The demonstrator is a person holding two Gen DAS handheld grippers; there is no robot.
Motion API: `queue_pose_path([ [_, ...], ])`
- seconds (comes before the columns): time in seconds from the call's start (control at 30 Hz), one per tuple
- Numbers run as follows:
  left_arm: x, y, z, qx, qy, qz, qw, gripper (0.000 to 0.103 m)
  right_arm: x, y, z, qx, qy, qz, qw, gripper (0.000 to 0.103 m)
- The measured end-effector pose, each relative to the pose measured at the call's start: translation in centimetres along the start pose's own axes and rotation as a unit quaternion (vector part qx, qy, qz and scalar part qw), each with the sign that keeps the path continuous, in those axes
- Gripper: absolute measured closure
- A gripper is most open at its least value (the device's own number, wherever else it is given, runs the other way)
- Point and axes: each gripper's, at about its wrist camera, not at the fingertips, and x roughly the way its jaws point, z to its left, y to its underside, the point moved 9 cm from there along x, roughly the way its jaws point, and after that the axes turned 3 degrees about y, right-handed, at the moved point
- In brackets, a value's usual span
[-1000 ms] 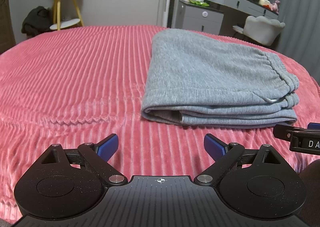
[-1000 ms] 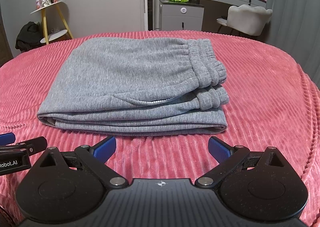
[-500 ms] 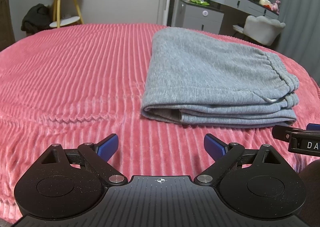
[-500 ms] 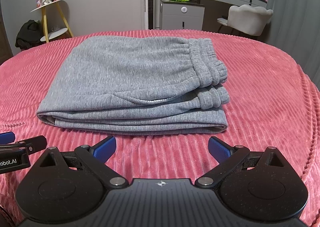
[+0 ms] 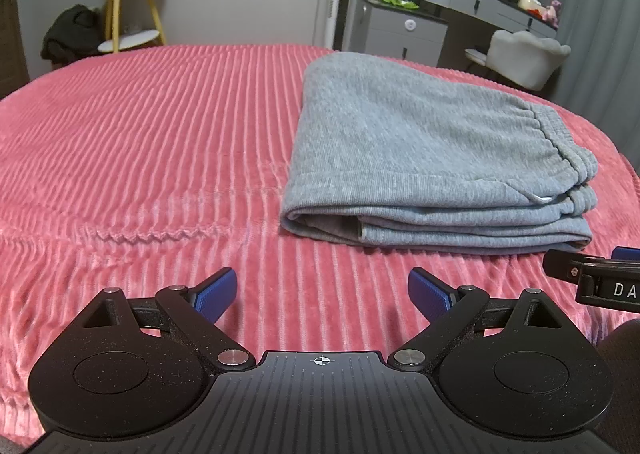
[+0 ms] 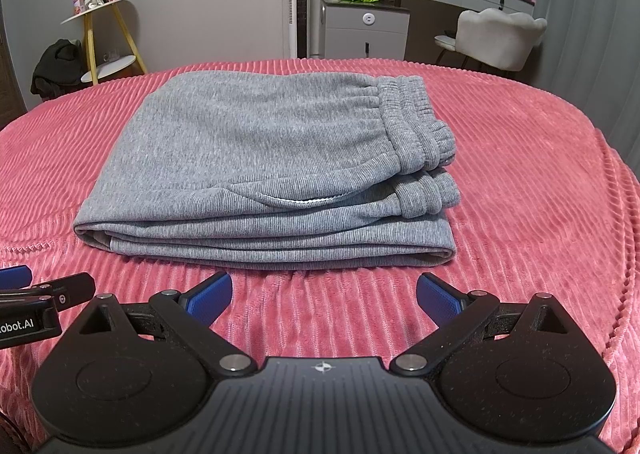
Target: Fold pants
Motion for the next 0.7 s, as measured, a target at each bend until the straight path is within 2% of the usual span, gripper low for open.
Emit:
queue_pose_path([
  [0.7,-0.23,-0.04,-0.04,-0.001,0.007,-0.004,1.0000,0.007,0.15,-0.02,-0.17,0.000,0.000,0.001,1.000,0.004],
])
